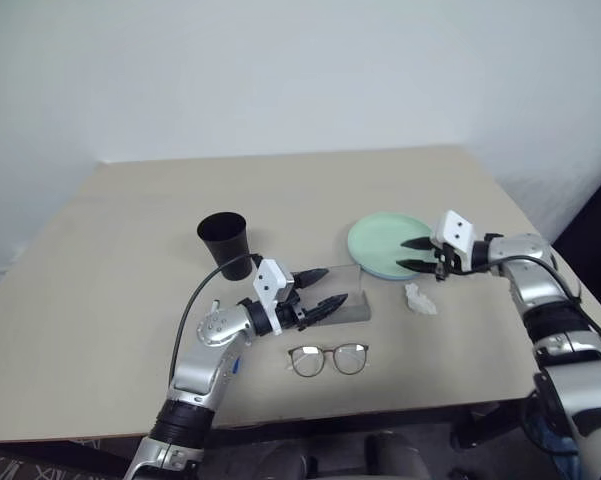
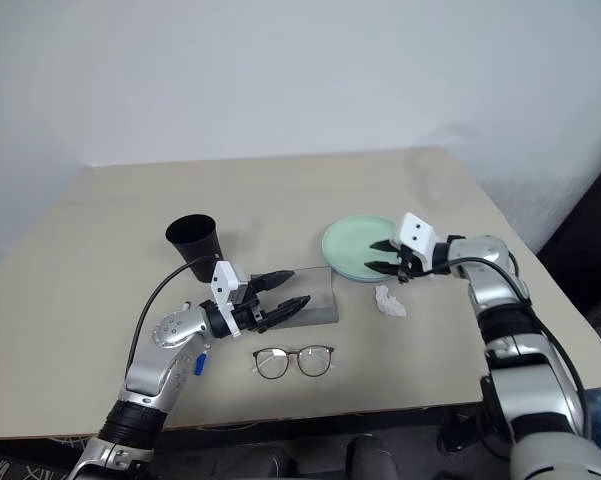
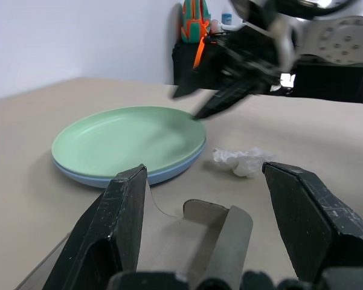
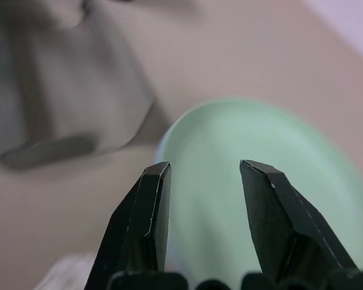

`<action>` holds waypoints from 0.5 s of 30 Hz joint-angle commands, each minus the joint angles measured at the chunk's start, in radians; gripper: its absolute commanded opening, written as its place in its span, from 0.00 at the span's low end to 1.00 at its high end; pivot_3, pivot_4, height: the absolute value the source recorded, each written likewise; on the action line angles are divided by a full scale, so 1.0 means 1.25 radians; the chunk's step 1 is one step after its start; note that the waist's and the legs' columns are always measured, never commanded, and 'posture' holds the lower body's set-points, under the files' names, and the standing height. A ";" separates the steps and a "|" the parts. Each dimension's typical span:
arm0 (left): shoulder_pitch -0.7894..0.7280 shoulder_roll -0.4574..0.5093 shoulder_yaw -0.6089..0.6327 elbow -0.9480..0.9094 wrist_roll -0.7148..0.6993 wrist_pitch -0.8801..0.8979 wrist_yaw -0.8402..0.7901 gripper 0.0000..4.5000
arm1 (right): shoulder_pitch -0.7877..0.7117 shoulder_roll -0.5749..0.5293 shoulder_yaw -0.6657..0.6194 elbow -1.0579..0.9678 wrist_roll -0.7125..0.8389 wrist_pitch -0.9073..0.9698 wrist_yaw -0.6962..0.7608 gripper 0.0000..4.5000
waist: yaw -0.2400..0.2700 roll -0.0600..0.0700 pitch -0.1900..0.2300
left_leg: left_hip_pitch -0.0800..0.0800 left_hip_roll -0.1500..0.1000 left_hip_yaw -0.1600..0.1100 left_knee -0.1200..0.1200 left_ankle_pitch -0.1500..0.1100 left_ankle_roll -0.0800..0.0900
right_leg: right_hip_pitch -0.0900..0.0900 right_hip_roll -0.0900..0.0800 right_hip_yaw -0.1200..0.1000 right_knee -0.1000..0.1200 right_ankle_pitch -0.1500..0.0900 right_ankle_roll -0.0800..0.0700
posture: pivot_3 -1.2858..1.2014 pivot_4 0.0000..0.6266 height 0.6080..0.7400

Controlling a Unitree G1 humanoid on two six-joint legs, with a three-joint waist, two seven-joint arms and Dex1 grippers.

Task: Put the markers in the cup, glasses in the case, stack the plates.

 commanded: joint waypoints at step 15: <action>-0.027 -0.003 -0.001 0.008 0.012 -0.030 -0.013 0.72 | 0.144 -0.046 0.003 -0.235 0.030 0.190 -0.050 0.85 | -0.002 -0.001 0.001 | 0.001 0.003 0.008 0.003 0.000 0.000 | 0.001 0.002 0.004 0.000 0.000 0.001 | 0.52 0.00 1.00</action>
